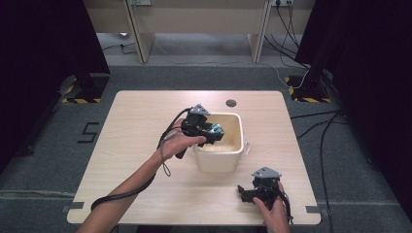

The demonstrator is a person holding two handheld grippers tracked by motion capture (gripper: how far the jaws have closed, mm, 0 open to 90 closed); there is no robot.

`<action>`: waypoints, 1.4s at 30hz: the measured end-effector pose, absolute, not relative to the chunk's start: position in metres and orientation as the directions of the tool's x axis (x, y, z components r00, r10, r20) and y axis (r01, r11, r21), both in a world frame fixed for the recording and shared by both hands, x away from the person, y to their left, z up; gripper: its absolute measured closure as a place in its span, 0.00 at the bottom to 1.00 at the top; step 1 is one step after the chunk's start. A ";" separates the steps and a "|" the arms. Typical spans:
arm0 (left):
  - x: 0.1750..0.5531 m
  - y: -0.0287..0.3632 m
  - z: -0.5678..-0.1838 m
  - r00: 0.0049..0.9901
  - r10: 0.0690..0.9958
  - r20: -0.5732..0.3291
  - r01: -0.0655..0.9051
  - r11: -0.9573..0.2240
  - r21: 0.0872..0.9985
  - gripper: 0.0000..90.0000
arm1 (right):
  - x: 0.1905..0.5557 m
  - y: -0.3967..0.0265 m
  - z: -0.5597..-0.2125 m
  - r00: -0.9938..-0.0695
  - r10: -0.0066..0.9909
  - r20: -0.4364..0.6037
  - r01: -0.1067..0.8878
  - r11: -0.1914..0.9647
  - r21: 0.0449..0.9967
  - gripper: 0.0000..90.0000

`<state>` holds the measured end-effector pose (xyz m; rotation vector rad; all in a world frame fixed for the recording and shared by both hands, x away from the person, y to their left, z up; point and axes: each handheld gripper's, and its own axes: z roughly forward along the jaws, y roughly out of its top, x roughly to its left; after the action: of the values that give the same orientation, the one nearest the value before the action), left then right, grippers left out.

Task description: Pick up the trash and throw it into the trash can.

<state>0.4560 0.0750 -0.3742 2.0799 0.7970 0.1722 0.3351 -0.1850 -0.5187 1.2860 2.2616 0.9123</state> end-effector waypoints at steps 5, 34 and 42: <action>0.459 0.072 -0.380 0.778 0.604 -0.170 0.489 -0.414 0.768 0.31 | 0.335 -0.185 -0.519 -0.508 0.861 -0.010 0.614 0.370 0.698 0.00; 0.447 0.097 -0.363 0.768 0.614 -0.184 0.480 -0.359 0.801 0.17 | 0.335 -0.185 -0.519 -0.509 0.861 -0.009 0.614 0.370 0.697 0.00; 0.443 0.120 -0.358 0.751 0.634 -0.184 0.476 -0.327 0.816 0.17 | 0.335 -0.185 -0.519 -0.509 0.860 -0.011 0.613 0.372 0.698 0.00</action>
<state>0.4428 0.1203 -0.3582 1.9866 0.8406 0.2073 0.3352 -0.1851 -0.5188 1.2838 2.2636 0.9117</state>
